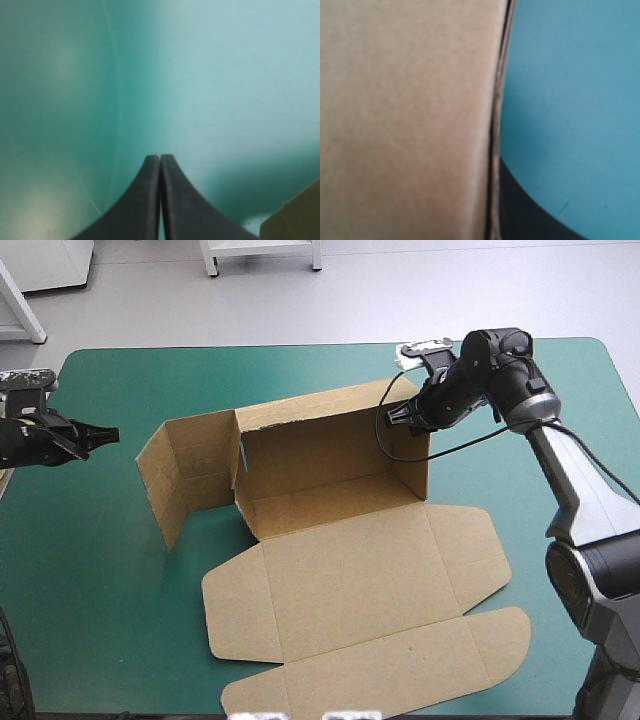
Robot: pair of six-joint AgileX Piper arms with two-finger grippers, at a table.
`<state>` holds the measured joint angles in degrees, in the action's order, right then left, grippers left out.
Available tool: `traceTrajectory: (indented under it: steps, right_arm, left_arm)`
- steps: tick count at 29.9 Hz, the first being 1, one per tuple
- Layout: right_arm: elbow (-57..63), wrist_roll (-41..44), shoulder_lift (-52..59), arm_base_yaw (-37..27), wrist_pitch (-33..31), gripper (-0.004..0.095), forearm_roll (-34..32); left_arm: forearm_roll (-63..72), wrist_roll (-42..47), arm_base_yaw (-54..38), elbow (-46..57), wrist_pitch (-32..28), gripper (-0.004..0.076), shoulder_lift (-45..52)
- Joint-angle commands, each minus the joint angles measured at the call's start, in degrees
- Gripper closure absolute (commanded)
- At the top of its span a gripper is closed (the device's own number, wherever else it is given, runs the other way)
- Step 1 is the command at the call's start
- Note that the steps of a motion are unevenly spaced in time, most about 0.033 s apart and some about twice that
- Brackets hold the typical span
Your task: Fold the box
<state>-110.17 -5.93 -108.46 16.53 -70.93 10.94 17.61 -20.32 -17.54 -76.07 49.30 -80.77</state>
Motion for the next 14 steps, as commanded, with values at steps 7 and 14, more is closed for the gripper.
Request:
traceTrajectory:
  steps: [7, 14]
  right_arm:
    - [-2.07, -1.26, -2.17, -0.45, 9.11, 0.0908, 2.24]
    - [-2.07, -2.28, -3.21, -0.45, 15.06, 0.0908, 2.89]
  left_arm:
    - [1.53, -0.09, -0.18, -1.49, -2.53, 0.0733, 1.77]
    - [1.53, -0.09, -0.18, -1.49, -2.26, 0.0733, 1.77]
